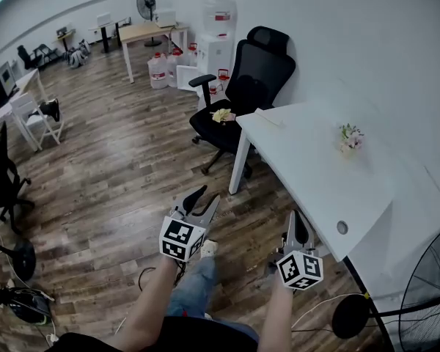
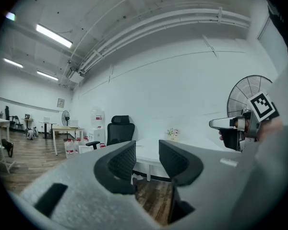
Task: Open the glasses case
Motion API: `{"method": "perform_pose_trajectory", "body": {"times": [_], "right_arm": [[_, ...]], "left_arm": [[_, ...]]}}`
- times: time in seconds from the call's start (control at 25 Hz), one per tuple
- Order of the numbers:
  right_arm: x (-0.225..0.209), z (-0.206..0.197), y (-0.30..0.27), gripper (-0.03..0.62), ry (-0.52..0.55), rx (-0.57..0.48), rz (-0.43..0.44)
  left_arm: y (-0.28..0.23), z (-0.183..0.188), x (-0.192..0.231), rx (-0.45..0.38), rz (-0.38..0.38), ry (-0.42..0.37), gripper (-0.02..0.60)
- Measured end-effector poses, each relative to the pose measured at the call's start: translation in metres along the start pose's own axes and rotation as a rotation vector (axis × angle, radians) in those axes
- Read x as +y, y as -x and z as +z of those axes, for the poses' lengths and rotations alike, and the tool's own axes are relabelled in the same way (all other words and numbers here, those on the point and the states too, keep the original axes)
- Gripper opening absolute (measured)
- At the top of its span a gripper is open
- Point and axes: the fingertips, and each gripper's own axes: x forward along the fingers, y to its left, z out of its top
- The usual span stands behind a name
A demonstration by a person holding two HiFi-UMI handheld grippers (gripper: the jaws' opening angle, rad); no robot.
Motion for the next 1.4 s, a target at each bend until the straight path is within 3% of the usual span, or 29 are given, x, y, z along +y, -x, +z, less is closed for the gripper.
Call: {"method": "perform_pose_trajectory", "body": {"times": [0.24,0.68,0.96,1.4], "right_arm": [[-0.037,-0.023,-0.094,0.009,0.035,0.015,-0.020],[-0.112,-0.020,-0.346,0.009,0.026,0.041,-0.110],[-0.158,-0.011,-0.436,0.009,0.021,0.016,-0.172],[-0.216,0.007,-0.489,0.009,0.021,-0.003,-0.236]], "left_arm": [[-0.102,-0.012,0.059,-0.015,-0.021,-0.008,0.143],[-0.352,0.008,0.175,0.015,-0.143,-0.004,0.143],[-0.473,0.015,0.200,0.027,-0.242,-0.029,0.143],[-0.567,0.012,0.186,0.059,-0.338,-0.084,0.143]]}}
